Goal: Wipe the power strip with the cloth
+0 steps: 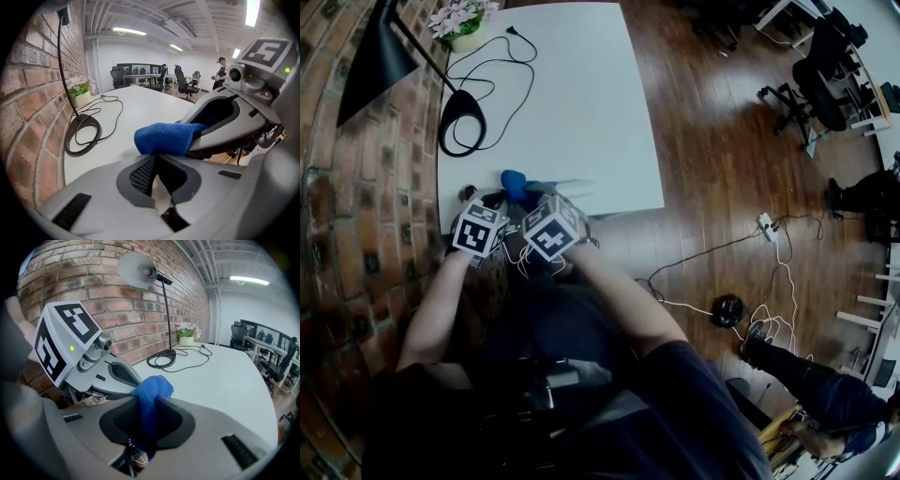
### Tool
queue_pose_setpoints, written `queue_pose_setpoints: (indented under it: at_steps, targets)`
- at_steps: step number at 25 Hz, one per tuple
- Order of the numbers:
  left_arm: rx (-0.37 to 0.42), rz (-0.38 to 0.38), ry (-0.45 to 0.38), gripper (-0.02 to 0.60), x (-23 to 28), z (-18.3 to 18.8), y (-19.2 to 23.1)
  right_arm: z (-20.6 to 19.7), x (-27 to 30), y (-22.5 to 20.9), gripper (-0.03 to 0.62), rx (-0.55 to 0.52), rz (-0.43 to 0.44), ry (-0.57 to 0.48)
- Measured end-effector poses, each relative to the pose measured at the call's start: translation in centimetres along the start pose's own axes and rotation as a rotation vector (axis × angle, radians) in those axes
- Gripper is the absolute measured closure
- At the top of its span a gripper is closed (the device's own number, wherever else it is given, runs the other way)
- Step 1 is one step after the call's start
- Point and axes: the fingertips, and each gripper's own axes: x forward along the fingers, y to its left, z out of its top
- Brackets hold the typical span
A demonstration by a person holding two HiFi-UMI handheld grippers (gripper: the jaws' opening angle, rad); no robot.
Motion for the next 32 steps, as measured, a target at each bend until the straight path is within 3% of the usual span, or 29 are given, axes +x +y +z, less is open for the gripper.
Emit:
queue_pose_setpoints:
  at_steps: [10,32]
  targets:
    - [-0.006,0.022,0.018,0.577,-0.1,-0.1,0.0,-0.6,-1.0,-0.8,0.516,-0.017,-0.015,-0.010]
    - [-0.018,0.046,0.052,0.577,-0.2,-0.3,-0.1,-3.9,-5.8,-6.9,0.517,0.082,-0.089,-0.051]
